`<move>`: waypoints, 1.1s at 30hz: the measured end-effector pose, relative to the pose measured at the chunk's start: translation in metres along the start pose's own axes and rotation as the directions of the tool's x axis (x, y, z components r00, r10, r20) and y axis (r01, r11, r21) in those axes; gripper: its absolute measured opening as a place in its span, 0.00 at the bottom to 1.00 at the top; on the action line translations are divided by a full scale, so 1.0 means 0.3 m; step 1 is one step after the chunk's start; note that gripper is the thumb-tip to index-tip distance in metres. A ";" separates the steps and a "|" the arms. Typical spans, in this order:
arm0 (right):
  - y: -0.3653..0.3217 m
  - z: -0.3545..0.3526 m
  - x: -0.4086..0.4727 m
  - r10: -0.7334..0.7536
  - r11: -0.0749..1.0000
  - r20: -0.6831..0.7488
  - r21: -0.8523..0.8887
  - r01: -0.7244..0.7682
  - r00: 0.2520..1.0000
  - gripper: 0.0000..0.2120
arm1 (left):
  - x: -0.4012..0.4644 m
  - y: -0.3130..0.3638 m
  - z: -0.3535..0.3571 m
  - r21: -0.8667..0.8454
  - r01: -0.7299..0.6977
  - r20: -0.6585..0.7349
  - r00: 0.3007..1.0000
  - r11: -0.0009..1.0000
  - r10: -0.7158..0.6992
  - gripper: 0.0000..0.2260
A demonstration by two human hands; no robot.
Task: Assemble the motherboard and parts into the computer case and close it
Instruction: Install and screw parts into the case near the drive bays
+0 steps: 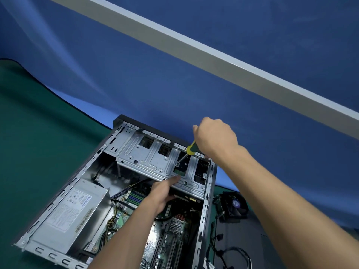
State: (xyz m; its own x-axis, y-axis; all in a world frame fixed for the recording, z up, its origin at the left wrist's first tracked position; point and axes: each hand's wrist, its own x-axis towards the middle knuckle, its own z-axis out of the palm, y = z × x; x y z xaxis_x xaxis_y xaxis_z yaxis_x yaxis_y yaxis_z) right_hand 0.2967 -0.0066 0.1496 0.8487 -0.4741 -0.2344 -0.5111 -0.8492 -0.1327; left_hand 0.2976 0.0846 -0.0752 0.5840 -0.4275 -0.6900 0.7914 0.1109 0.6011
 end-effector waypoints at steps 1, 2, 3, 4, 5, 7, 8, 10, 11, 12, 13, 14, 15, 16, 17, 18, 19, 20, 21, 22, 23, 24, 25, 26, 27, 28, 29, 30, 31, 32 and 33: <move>0.010 -0.003 0.000 0.026 0.999 -0.002 -0.022 -0.026 1.000 0.09 | -0.001 0.001 0.001 0.000 0.003 0.001 1.000 1.000 -0.003 0.18; 0.017 -0.009 -0.004 0.035 0.999 0.035 -0.028 -0.034 0.999 0.11 | -0.002 0.003 0.001 -0.002 0.005 0.000 1.000 1.000 -0.005 0.19; 0.017 -0.016 -0.010 0.039 0.999 0.108 -0.026 -0.036 0.993 0.12 | -0.004 0.006 0.000 -0.003 0.005 -0.003 1.000 1.000 -0.005 0.19; 0.022 -0.021 -0.017 0.027 1.000 0.146 -0.007 -0.026 0.989 0.12 | -0.008 0.009 0.000 -0.001 0.005 -0.001 1.000 1.000 -0.005 0.19; 0.030 -0.019 -0.021 0.028 0.999 0.143 0.019 -0.031 0.989 0.09 | -0.011 0.011 0.001 0.001 0.006 0.003 1.000 1.000 -0.006 0.19; 0.042 -0.015 -0.031 0.048 0.997 0.086 0.049 -0.053 0.995 0.10 | -0.011 0.011 0.001 -0.001 0.007 0.007 1.000 1.000 -0.007 0.17; 0.045 -0.015 -0.035 0.054 0.998 0.068 0.039 -0.056 0.996 0.13 | -0.011 0.009 0.001 -0.004 0.006 0.007 1.000 1.000 -0.006 0.16; 0.050 -0.020 -0.038 0.056 0.993 0.128 0.099 -0.069 0.990 0.10 | -0.014 0.007 0.004 -0.008 0.006 0.006 1.000 1.000 -0.006 0.13; 0.047 -0.023 -0.043 0.050 0.986 0.175 0.151 -0.077 0.983 0.12 | -0.014 0.006 0.004 -0.005 0.008 0.004 1.000 1.000 -0.008 0.13; 0.049 -0.019 -0.046 0.033 0.974 0.182 0.215 -0.072 0.983 0.13 | -0.012 0.007 0.003 -0.001 0.009 0.002 1.000 1.000 -0.009 0.13; 0.047 -0.008 -0.051 0.034 0.969 0.154 0.237 -0.070 0.988 0.11 | -0.012 0.008 0.004 0.002 0.009 0.001 1.000 1.000 -0.009 0.13; 0.050 0.010 -0.053 0.031 0.968 0.092 0.244 -0.053 0.995 0.08 | -0.012 0.007 0.005 0.002 0.011 0.004 1.000 1.000 -0.011 0.13; 0.046 0.022 -0.055 0.040 0.975 0.028 0.218 -0.045 0.999 0.08 | -0.014 0.007 0.007 -0.002 0.010 0.009 1.000 1.000 -0.010 0.14; 0.047 0.036 -0.054 0.042 0.981 -0.025 0.193 -0.036 0.999 0.09 | -0.017 0.009 0.007 -0.005 0.007 0.014 1.000 1.000 -0.007 0.14; 0.047 0.039 -0.056 0.061 0.978 -0.023 0.203 -0.055 0.998 0.11 | -0.020 0.013 0.007 -0.006 0.006 0.017 1.000 1.000 -0.006 0.13; 0.051 0.037 -0.055 0.064 0.967 -0.003 0.246 -0.061 0.998 0.11 | -0.021 0.013 0.006 -0.008 0.008 0.018 1.000 1.000 -0.008 0.13; 0.052 0.028 -0.056 0.065 0.951 0.039 0.300 -0.074 0.997 0.12 | -0.020 0.012 0.006 -0.009 0.012 0.020 1.000 1.000 -0.012 0.12; 0.053 0.020 -0.052 0.055 0.936 0.063 0.344 -0.073 0.997 0.12 | -0.021 0.011 0.006 -0.008 0.013 0.021 1.000 1.000 -0.013 0.12; 0.050 0.016 -0.052 0.045 0.943 0.042 0.327 -0.056 0.998 0.10 | -0.022 0.012 0.007 -0.007 0.014 0.022 1.000 1.000 -0.014 0.13; 0.049 0.024 -0.049 0.024 0.961 -0.013 0.277 -0.019 1.000 0.08 | -0.022 0.013 0.007 -0.004 0.015 0.018 1.000 1.000 -0.015 0.13; 0.045 0.030 -0.048 0.005 0.982 -0.079 0.191 0.011 0.997 0.09 | -0.018 0.012 0.006 -0.002 0.017 0.014 1.000 1.000 -0.017 0.13; 0.042 0.038 -0.047 -0.012 0.996 -0.133 0.088 0.024 0.991 0.13 | -0.014 0.011 0.005 0.004 0.016 0.011 1.000 1.000 -0.016 0.14; 0.039 0.039 -0.046 -0.016 0.999 -0.153 0.043 0.023 0.988 0.14 | -0.013 0.011 0.006 0.010 0.015 0.012 1.000 1.000 -0.015 0.14; 0.039 0.038 -0.042 -0.021 0.999 -0.138 0.044 0.028 0.990 0.14 | -0.015 0.011 0.007 0.017 0.014 0.011 1.000 1.000 -0.014 0.15; 0.035 0.029 -0.038 -0.030 0.996 -0.088 0.085 0.037 0.996 0.12 | -0.014 0.011 0.008 0.020 0.012 0.008 1.000 1.000 -0.012 0.16; 0.034 0.020 -0.031 -0.038 0.991 -0.034 0.124 0.042 0.999 0.12 | -0.013 0.011 0.006 0.021 0.011 0.004 1.000 1.000 -0.011 0.16; 0.031 0.014 -0.028 -0.045 0.990 -0.003 0.132 0.045 0.999 0.12 | -0.012 0.009 0.004 0.018 0.012 0.003 1.000 1.000 -0.012 0.16; 0.035 0.013 -0.022 -0.037 0.993 0.003 0.112 0.037 0.999 0.10 | -0.011 0.008 0.002 0.013 0.013 0.006 1.000 1.000 -0.014 0.15; 0.036 0.007 -0.019 -0.015 0.997 -0.009 0.081 0.016 1.000 0.11 | -0.010 0.006 0.001 0.008 0.015 0.011 1.000 1.000 -0.015 0.16; 0.038 0.003 -0.016 0.010 0.998 -0.021 0.054 -0.009 1.000 0.13 | -0.009 0.005 0.000 0.007 0.013 0.013 1.000 1.000 -0.014 0.17; 0.040 -0.002 -0.013 0.024 0.997 -0.010 0.070 -0.024 1.000 0.12 | -0.008 0.003 0.000 0.011 0.010 0.013 1.000 1.000 -0.010 0.19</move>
State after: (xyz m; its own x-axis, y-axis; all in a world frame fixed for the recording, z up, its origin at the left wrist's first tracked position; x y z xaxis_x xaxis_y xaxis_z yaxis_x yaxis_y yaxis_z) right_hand 0.2874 -0.0151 0.1496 0.8372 -0.4971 -0.2280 -0.5393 -0.8195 -0.1939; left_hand 0.2970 0.0856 -0.0731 0.5734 -0.4404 -0.6908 0.7953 0.0970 0.5984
